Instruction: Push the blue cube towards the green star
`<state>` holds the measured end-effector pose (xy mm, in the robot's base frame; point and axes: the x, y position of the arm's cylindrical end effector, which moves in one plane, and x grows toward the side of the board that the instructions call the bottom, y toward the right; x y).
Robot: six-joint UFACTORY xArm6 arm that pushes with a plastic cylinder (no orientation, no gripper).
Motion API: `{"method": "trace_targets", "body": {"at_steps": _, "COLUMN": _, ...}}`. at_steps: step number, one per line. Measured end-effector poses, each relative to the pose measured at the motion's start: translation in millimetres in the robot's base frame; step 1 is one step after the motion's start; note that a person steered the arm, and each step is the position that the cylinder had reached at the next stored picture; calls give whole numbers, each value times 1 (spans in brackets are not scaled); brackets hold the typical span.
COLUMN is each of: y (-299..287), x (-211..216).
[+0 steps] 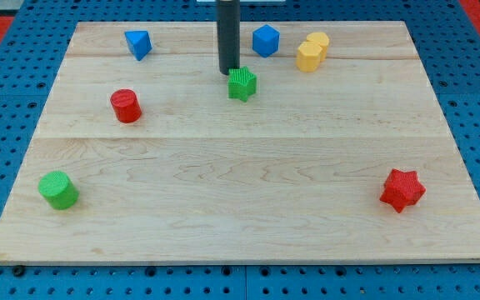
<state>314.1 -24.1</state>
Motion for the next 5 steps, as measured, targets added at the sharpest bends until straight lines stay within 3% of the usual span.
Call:
{"method": "trace_targets", "body": {"at_steps": 1, "y": 0, "x": 5}}
{"method": "trace_targets", "body": {"at_steps": 3, "y": -4, "x": -72}}
{"method": "trace_targets", "body": {"at_steps": 4, "y": 35, "x": -116}}
{"method": "trace_targets", "body": {"at_steps": 5, "y": 63, "x": -117}}
